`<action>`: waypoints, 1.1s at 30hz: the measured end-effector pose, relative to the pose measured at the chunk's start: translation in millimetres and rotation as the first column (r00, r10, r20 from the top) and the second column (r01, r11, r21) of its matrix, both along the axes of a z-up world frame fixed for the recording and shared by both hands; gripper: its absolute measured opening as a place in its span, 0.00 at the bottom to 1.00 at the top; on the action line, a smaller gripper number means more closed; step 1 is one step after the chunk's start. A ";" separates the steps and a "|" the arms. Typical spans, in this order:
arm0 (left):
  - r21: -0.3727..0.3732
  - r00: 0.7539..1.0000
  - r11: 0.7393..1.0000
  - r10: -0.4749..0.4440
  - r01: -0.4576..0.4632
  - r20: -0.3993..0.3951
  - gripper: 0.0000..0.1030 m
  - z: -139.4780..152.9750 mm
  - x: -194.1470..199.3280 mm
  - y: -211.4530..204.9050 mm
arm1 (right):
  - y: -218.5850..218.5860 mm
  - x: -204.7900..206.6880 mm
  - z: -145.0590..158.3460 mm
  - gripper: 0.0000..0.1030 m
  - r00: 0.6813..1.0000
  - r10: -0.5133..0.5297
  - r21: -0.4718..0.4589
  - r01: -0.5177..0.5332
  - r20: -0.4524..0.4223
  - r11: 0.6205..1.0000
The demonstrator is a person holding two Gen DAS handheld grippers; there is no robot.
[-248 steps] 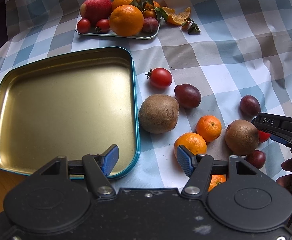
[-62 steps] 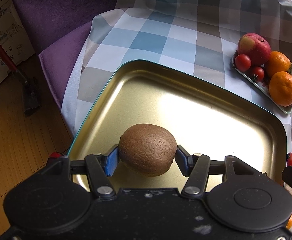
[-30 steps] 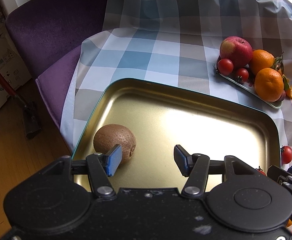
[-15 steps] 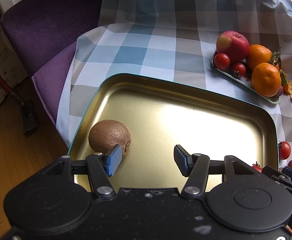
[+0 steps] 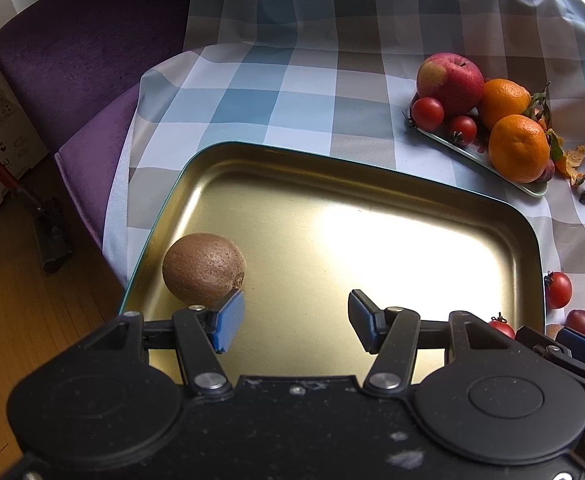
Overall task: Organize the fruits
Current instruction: 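Move the open right gripper back over the loose fruits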
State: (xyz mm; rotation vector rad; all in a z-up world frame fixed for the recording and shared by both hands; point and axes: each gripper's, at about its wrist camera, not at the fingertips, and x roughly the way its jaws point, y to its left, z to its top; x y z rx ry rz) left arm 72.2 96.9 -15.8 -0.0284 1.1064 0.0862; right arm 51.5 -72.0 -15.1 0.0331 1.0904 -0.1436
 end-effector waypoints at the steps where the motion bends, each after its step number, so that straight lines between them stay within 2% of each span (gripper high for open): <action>1: 0.003 1.000 1.000 -0.003 0.003 0.000 0.58 0.2 -0.5 -2.0 | -1.2 -0.8 0.4 0.44 1.000 -0.002 -0.001 0.002 0.001 1.000; 18: 0.020 0.995 0.995 -0.100 0.100 0.007 0.58 4.4 -8.8 -53.7 | -44.3 -18.3 5.5 0.44 0.996 -0.084 0.007 0.084 0.014 0.996; 33: 0.023 0.980 0.980 -0.197 0.197 0.001 0.58 3.5 -16.3 -110.3 | -99.0 -42.4 6.5 0.44 0.978 -0.207 0.010 0.207 0.020 0.978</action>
